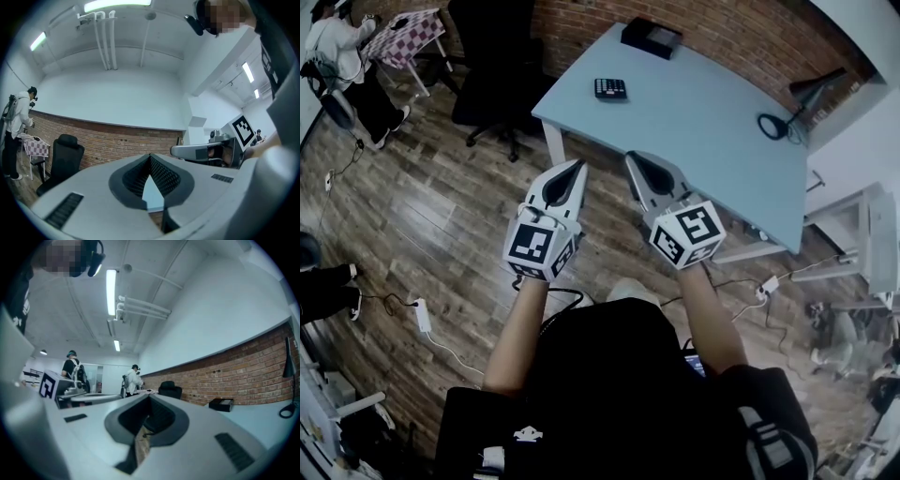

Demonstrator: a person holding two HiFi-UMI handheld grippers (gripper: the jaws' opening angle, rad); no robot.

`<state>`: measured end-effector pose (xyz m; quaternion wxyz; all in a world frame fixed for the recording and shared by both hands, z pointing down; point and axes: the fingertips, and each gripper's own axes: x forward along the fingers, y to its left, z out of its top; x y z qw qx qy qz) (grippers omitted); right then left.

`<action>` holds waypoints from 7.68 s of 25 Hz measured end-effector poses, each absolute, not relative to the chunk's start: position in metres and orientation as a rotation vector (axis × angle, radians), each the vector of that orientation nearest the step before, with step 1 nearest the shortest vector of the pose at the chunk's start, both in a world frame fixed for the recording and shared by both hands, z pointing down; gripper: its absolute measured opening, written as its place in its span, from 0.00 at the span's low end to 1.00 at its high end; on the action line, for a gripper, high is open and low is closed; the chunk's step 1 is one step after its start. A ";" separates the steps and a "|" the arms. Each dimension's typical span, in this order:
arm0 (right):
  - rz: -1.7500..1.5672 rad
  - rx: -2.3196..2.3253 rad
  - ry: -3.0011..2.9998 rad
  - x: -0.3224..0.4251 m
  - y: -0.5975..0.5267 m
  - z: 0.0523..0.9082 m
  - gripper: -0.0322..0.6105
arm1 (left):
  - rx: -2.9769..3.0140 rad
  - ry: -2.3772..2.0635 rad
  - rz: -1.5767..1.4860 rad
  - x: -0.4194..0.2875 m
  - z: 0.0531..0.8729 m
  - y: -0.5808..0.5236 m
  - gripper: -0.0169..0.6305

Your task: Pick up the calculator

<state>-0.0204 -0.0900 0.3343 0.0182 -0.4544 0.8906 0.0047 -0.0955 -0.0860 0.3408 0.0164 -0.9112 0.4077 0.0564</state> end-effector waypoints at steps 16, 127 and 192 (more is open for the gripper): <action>0.005 -1.418 2.768 -0.019 -0.122 0.337 0.05 | -2.847 1.277 0.168 -0.095 0.348 -0.122 0.03; -0.195 -1.669 3.237 0.029 -0.477 0.535 0.06 | -3.064 1.218 -0.123 -0.062 0.442 -0.470 0.03; 0.216 -1.935 3.668 0.020 -0.541 0.657 0.15 | -3.157 1.157 -0.218 -0.095 0.487 -0.535 0.03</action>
